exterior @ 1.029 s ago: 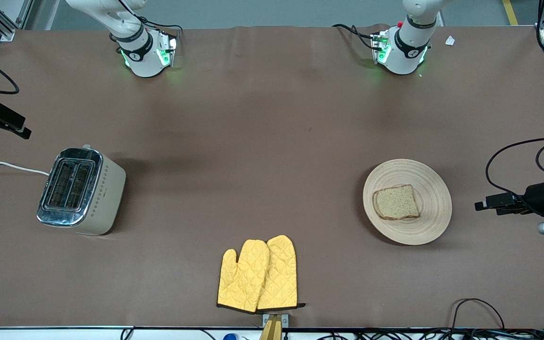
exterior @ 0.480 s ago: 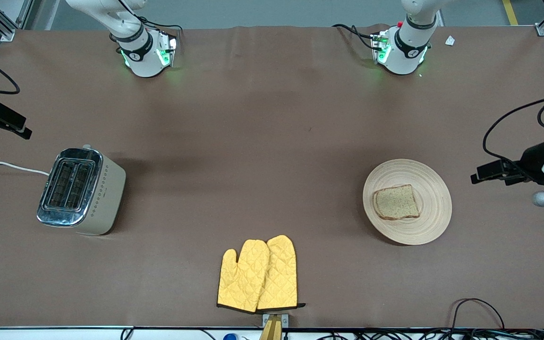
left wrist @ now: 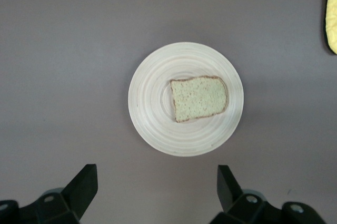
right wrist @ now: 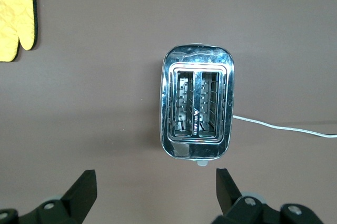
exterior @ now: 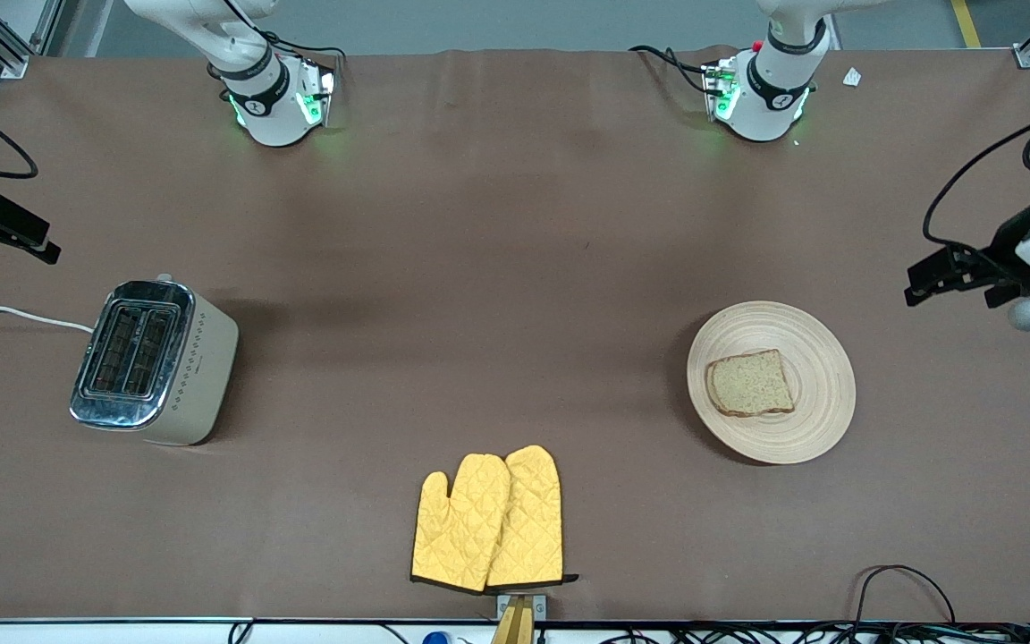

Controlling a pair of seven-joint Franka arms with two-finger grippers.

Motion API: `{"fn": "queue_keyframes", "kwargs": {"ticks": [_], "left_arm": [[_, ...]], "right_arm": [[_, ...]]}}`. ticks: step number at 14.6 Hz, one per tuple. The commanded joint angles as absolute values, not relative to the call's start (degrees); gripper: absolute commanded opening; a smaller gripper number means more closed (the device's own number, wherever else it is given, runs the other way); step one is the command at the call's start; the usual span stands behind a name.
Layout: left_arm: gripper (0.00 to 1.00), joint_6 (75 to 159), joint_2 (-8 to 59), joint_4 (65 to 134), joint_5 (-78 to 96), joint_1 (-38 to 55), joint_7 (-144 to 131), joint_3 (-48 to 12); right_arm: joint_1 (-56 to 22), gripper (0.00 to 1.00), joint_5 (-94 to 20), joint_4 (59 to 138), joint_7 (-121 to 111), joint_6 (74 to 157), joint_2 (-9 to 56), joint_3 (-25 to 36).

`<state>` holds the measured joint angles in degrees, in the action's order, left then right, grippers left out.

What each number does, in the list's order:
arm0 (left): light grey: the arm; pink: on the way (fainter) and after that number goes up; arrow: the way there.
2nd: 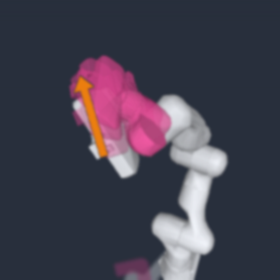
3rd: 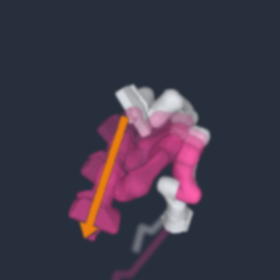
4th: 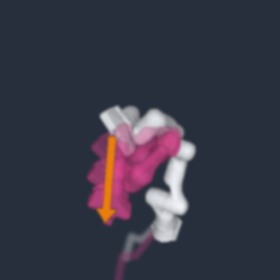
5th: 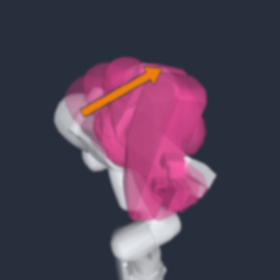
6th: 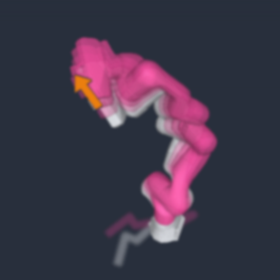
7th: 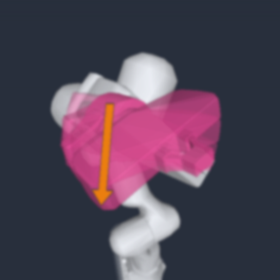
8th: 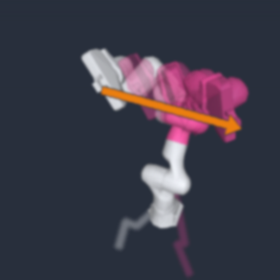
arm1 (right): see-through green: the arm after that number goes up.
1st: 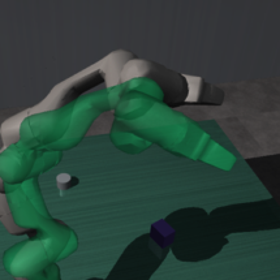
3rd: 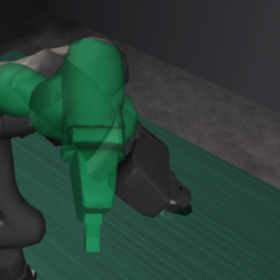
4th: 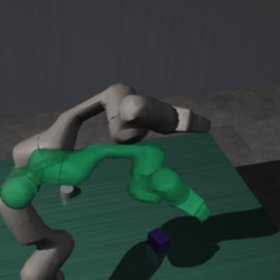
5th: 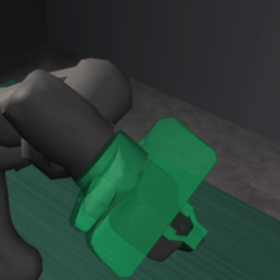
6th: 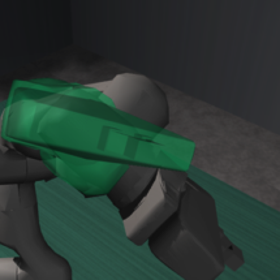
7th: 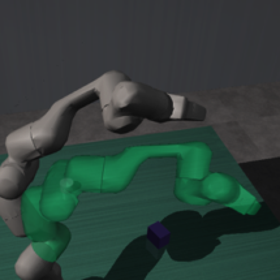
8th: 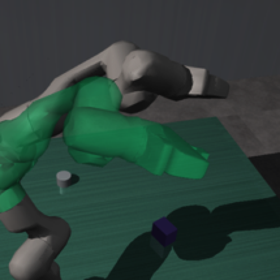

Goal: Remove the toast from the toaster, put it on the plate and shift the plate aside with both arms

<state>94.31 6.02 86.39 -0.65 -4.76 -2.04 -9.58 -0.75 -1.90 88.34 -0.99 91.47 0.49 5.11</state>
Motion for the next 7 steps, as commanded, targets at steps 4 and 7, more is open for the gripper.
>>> {"fn": "queue_keyframes", "kwargs": {"ticks": [4, 7], "left_arm": [[1.0, 90.98, -2.11, 94.05, -0.7, -1.49, -4.74, -6.42], [1.0, 88.08, -1.76, 92.03, -0.7, -1.76, -4.13, -6.42]], "right_arm": [[-0.53, 1.0, -2.55, 90.26, -0.79, 92.29, -1.05, 4.83], [-0.61, 1.0, -2.55, 90.18, -0.79, 92.29, -1.05, 4.83]]}}
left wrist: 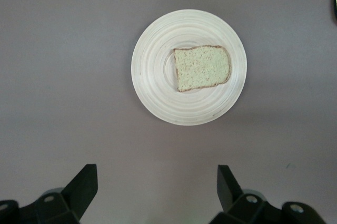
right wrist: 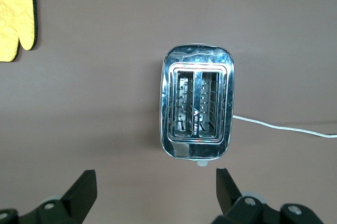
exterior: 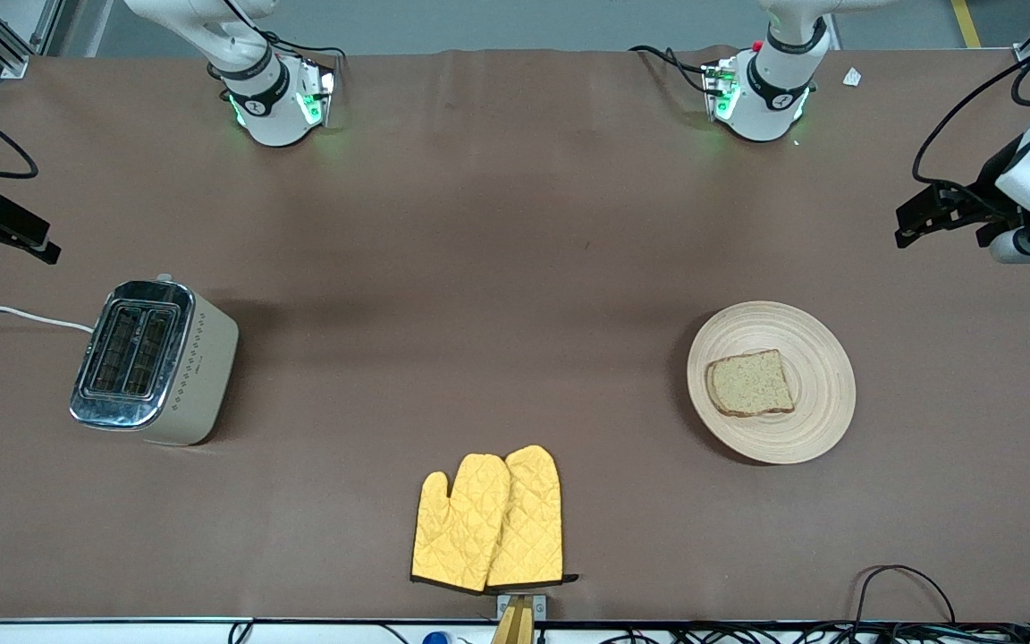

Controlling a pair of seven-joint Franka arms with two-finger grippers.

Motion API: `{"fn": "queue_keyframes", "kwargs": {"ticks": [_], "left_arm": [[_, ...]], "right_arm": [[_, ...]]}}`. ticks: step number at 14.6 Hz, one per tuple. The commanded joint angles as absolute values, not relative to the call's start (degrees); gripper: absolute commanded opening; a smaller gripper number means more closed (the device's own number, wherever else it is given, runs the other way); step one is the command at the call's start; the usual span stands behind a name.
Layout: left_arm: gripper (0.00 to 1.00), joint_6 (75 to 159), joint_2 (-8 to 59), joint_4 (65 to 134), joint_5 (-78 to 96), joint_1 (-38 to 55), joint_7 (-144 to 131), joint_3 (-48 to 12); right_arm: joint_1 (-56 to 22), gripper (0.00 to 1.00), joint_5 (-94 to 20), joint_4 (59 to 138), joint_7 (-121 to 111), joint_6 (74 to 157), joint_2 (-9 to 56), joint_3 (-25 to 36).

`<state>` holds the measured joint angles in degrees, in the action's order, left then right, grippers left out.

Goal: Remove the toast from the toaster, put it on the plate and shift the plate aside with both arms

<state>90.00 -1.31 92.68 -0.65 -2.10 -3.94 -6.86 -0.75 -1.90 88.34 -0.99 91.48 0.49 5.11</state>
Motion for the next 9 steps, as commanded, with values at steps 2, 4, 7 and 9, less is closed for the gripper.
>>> {"fn": "queue_keyframes", "kwargs": {"ticks": [2, 4, 7, 9], "left_arm": [[1.0, 87.98, -1.67, 91.67, -1.05, -1.5, -4.31, -6.85], [1.0, 87.98, -1.41, 90.53, -1.58, -1.32, -4.39, -7.03], [1.0, 87.8, -0.97, 89.91, -1.76, -1.41, -4.39, -7.03], [1.0, 87.8, -0.97, 89.83, -1.76, -1.23, -4.48, -7.12]], "right_arm": [[-0.62, 1.0, -2.55, 90.26, -0.79, 92.29, -1.05, 4.83], [-0.62, 1.0, -2.55, 90.18, -0.79, 92.29, -1.05, 4.83], [-0.62, 1.0, -2.55, 90.26, -0.79, 92.29, -1.05, 4.83], [-0.62, 1.0, -2.55, 90.18, -0.79, 92.29, -1.05, 4.83]]}}
